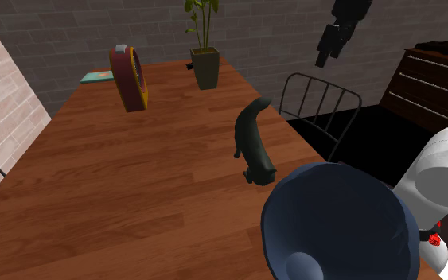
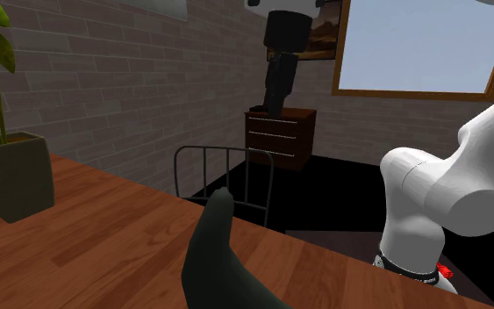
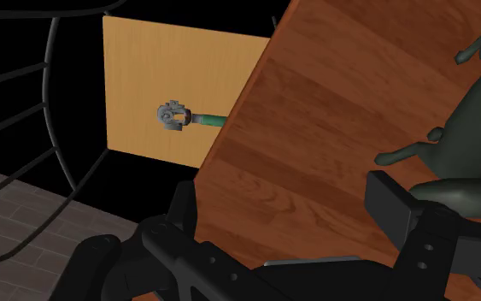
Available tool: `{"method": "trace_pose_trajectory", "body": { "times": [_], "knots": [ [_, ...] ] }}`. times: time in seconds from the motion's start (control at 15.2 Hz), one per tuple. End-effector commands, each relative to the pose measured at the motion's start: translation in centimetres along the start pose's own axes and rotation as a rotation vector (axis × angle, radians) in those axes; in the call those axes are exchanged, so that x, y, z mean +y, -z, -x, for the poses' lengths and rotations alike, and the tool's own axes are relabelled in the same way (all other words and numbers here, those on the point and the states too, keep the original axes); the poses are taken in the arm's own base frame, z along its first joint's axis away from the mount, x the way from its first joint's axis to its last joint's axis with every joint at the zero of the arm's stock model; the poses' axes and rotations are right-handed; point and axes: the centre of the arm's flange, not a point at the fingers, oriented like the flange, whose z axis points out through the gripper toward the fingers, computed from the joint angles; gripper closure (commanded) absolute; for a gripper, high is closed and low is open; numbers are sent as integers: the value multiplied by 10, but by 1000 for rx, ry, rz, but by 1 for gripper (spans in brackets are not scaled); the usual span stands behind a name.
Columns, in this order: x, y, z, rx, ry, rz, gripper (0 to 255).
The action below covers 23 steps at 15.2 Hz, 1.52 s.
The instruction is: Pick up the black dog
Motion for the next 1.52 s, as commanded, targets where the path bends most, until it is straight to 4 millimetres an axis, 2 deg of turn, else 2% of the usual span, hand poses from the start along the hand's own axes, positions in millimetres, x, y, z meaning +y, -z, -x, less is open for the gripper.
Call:
{"method": "trace_pose_trajectory", "body": {
  "times": [0.0,1.45],
  "knots": [
    [0,0,0,0,0,0,0],
    [-275,-119,32,-129,-143,101,0]
  ]
}}
